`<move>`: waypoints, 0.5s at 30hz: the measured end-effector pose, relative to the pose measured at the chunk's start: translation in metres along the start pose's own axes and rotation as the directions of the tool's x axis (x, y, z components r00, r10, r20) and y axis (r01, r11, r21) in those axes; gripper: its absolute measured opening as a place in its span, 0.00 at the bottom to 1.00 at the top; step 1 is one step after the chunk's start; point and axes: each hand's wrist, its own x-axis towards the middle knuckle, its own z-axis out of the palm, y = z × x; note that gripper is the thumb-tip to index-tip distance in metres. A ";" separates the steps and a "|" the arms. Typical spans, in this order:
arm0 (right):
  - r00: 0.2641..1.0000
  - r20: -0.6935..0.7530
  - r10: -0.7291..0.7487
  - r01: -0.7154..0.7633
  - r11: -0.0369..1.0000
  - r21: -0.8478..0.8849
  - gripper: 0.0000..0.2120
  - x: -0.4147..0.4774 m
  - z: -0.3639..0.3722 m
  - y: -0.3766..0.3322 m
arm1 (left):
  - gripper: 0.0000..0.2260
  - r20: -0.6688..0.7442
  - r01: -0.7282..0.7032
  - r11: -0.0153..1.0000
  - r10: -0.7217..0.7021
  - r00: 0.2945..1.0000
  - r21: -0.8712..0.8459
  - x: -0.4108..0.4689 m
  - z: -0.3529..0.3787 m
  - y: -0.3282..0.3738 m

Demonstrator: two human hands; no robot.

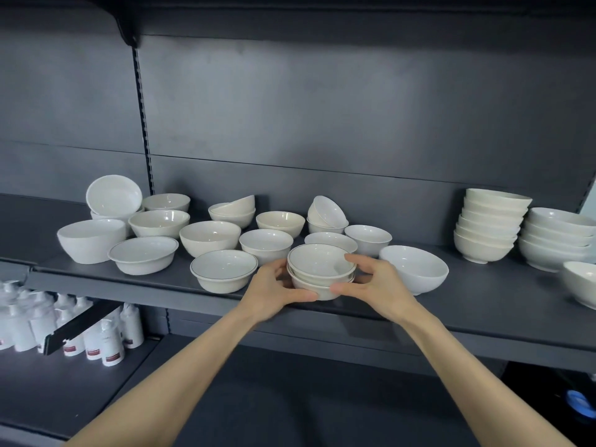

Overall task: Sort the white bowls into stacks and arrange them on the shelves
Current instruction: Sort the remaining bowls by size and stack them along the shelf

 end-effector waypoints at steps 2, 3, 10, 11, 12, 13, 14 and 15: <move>1.000 0.001 -0.009 0.009 1.000 -0.004 0.37 0.001 -0.002 -0.006 | 0.27 -0.042 -0.028 1.000 0.028 0.999 0.006 -0.004 -0.002 0.006; 1.000 0.004 -0.016 0.016 1.000 -0.006 0.37 0.002 -0.002 -0.009 | 0.27 -0.067 -0.038 0.999 0.038 0.997 0.006 -0.007 -0.004 0.008; 0.995 0.063 -0.073 0.074 0.997 -0.013 0.38 0.015 0.014 -0.032 | 0.29 -0.177 -0.053 0.997 0.062 0.982 0.055 -0.022 -0.031 0.019; 0.994 0.070 -0.086 0.087 0.996 -0.007 0.38 0.020 0.018 -0.036 | 0.29 -0.190 -0.055 0.996 0.067 0.979 0.071 -0.022 -0.037 0.021; 0.993 0.073 -0.095 0.096 0.995 0.002 0.38 0.025 0.023 -0.040 | 0.28 -0.202 -0.057 0.995 0.072 0.977 0.083 -0.022 -0.044 0.023; 0.992 0.077 -0.104 0.104 0.995 0.008 0.38 0.030 0.028 -0.045 | 0.27 -0.212 -0.057 0.994 0.076 0.974 0.091 -0.022 -0.051 0.024; 0.990 0.083 -0.114 0.113 0.994 0.009 0.37 0.034 0.033 -0.049 | 0.27 -0.223 -0.059 0.994 0.079 0.972 0.096 -0.022 -0.059 0.025; 0.988 0.092 -0.124 0.123 0.992 0.009 0.37 0.039 0.039 -0.054 | 0.27 -0.239 -0.063 0.993 0.086 0.967 0.102 -0.022 -0.067 0.025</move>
